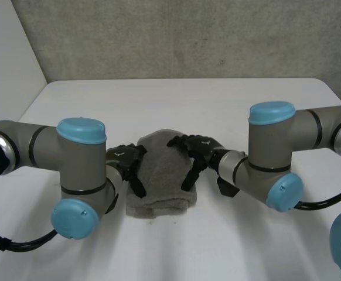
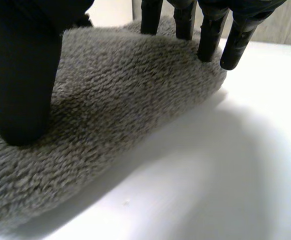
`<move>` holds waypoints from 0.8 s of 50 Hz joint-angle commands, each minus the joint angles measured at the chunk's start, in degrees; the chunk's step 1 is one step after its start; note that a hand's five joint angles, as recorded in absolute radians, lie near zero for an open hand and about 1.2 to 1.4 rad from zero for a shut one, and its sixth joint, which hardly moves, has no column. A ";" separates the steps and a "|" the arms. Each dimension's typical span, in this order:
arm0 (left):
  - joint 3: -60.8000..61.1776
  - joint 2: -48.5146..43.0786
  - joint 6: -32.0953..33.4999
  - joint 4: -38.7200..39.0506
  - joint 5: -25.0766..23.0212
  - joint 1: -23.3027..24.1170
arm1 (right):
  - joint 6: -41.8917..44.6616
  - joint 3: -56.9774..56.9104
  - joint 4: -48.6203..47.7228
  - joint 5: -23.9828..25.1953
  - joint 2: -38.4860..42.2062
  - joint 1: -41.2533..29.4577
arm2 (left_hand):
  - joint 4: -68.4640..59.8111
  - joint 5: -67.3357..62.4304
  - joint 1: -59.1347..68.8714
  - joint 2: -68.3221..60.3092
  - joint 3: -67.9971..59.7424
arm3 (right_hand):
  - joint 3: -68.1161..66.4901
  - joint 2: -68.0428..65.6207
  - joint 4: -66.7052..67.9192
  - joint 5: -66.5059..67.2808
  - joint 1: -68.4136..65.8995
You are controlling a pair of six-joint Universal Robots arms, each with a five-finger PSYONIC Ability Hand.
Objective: Fold the towel.
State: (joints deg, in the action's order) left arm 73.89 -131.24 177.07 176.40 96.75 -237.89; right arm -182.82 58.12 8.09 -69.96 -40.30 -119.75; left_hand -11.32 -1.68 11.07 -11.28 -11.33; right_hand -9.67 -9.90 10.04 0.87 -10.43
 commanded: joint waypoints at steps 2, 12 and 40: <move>0.02 4.57 -0.14 -0.53 0.81 -0.38 | -0.16 -0.46 0.52 0.00 -6.09 0.31 | -0.41 -0.05 0.65 -0.45 -0.40 | -0.33 -0.10 -0.04 -0.87 0.43; -1.21 19.36 -0.14 -2.99 0.72 -0.38 | 0.63 1.65 1.05 -0.44 -23.60 0.66 | 0.94 1.29 -0.69 0.90 0.94 | -0.33 -0.10 -0.04 -0.87 0.43; 9.60 43.88 -0.85 -6.42 -4.20 -9.61 | 6.07 17.91 1.05 -20.48 -43.81 8.66 | 1.27 1.63 -1.03 1.23 1.28 | -0.33 -0.10 -0.04 -0.87 0.43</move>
State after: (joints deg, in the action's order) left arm 84.43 -86.90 176.30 169.76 94.33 -247.37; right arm -177.21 76.32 9.21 -90.64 -84.34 -111.07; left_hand -9.64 -1.68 10.08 -9.47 -9.68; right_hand -9.67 -9.90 10.04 0.85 -10.41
